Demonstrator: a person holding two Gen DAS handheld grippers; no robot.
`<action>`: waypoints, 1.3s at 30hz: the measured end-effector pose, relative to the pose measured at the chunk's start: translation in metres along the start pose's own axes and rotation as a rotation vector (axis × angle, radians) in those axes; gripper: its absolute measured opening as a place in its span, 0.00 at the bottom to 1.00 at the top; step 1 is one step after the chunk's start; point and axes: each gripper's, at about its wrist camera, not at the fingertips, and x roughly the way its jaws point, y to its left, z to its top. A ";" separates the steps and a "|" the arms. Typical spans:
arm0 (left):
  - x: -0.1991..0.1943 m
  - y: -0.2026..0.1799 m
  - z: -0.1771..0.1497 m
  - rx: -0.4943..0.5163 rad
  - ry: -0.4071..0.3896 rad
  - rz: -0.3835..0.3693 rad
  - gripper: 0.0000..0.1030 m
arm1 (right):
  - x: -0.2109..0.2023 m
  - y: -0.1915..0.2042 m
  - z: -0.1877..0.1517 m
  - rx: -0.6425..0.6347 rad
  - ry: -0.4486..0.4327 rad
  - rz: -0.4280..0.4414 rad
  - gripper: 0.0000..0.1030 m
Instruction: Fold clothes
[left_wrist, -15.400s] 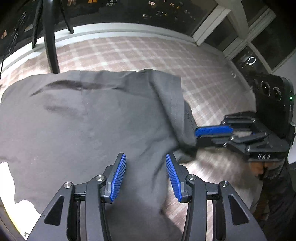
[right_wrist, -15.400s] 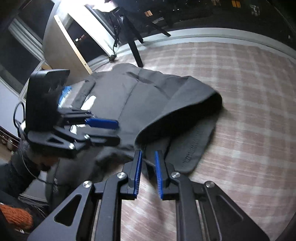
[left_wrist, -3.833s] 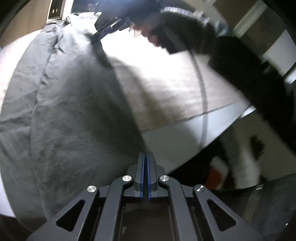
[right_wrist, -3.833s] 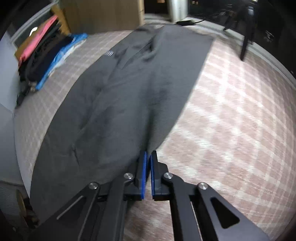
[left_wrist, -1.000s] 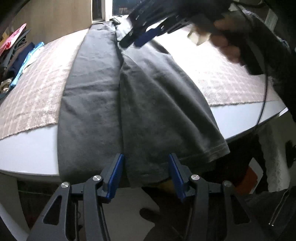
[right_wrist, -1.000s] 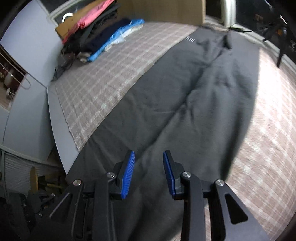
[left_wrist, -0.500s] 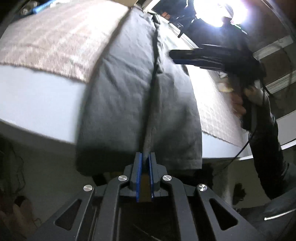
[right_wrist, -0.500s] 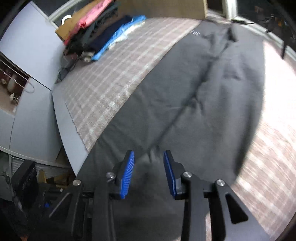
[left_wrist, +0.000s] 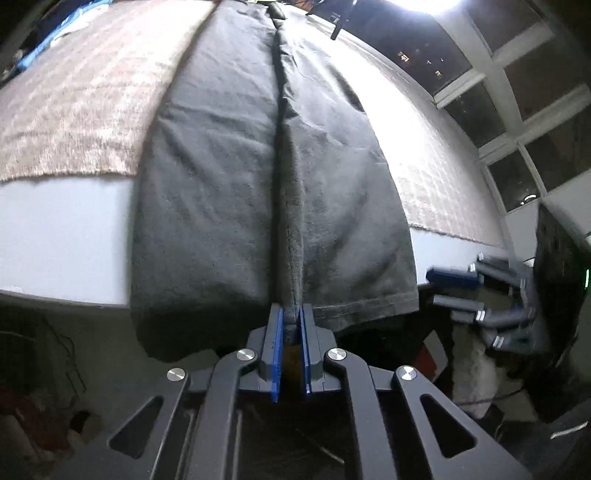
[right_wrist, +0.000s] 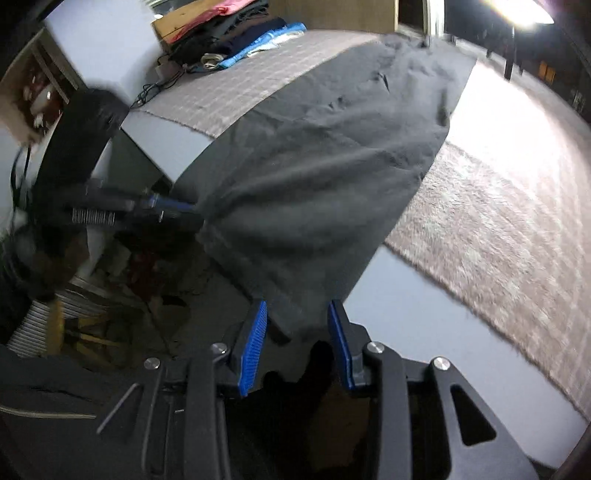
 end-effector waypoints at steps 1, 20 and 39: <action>0.000 -0.005 0.001 0.002 -0.001 -0.017 0.07 | -0.001 0.005 -0.005 -0.019 -0.018 -0.022 0.34; -0.062 -0.067 0.028 0.037 -0.099 -0.206 0.07 | 0.029 0.077 -0.001 -0.239 -0.280 -0.473 0.45; 0.009 -0.028 0.004 0.010 0.009 -0.154 0.07 | 0.004 0.035 -0.025 0.019 -0.283 -0.483 0.04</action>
